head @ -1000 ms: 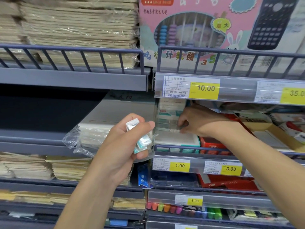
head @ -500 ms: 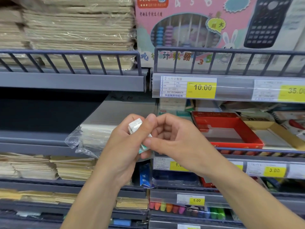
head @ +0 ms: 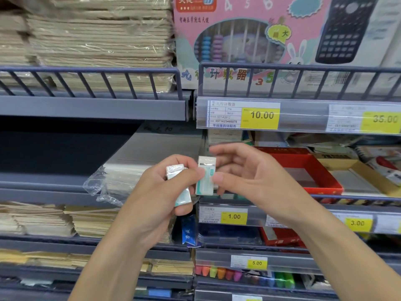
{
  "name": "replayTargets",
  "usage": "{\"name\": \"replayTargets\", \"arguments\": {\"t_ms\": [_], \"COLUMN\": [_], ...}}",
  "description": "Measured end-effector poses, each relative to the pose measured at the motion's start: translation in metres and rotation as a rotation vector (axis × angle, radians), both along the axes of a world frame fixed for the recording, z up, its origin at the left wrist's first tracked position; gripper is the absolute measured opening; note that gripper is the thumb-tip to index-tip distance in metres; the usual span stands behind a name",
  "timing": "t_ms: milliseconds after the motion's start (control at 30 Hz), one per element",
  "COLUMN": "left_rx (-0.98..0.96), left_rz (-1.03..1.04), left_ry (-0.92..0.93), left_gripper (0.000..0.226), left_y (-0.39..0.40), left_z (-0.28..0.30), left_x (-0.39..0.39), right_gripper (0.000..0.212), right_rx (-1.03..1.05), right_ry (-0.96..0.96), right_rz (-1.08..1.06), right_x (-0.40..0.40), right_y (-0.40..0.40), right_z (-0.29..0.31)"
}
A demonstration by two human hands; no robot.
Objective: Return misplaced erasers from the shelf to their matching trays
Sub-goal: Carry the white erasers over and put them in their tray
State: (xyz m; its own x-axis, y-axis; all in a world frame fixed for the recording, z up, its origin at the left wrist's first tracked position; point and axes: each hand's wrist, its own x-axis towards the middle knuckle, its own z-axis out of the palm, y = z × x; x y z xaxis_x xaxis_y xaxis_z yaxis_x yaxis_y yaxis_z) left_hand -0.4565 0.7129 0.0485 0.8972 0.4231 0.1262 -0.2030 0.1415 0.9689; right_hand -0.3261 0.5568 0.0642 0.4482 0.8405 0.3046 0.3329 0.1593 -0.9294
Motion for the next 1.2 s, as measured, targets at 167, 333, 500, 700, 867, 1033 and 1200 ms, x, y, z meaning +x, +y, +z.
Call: {"name": "replayTargets", "arguments": {"t_ms": [167,333,500,700,867,1033,1200], "left_rx": [0.023,-0.025,-0.101,-0.174,-0.261,-0.237,-0.208], "left_rz": [-0.050,-0.010,0.074,0.069,0.038,0.005,0.019], "left_ry": [0.032,0.017,-0.007,-0.031,-0.064,-0.091,-0.075], "left_gripper": [0.008,0.006,0.013,0.022,0.032,0.032,0.028], "left_y": [-0.003,-0.002,0.007,0.011,0.013,0.013,0.013], "left_z": [0.002,0.002,0.001,-0.001,-0.002,-0.002,-0.001], "left_x": [0.002,0.003,0.000,-0.001,-0.001,-0.001,-0.002], "right_gripper": [0.049,0.027,0.025,0.017,0.025,0.018,0.016], "right_rx": [-0.060,-0.057,-0.261,-0.381,-0.477,-0.585,-0.723], "right_ry": [-0.369,-0.208,-0.292,-0.338,-0.479,-0.591,-0.685], "right_rz": [0.109,0.059,-0.273,-0.405,-0.383,-0.341,-0.358], "right_x": [0.006,0.012,0.040,0.062,0.065,0.061,0.061], "right_y": [-0.006,-0.008,-0.015,0.007,0.031,0.049,0.055], "right_z": [0.010,0.019,0.026,0.017,0.011,0.005,-0.002]}}
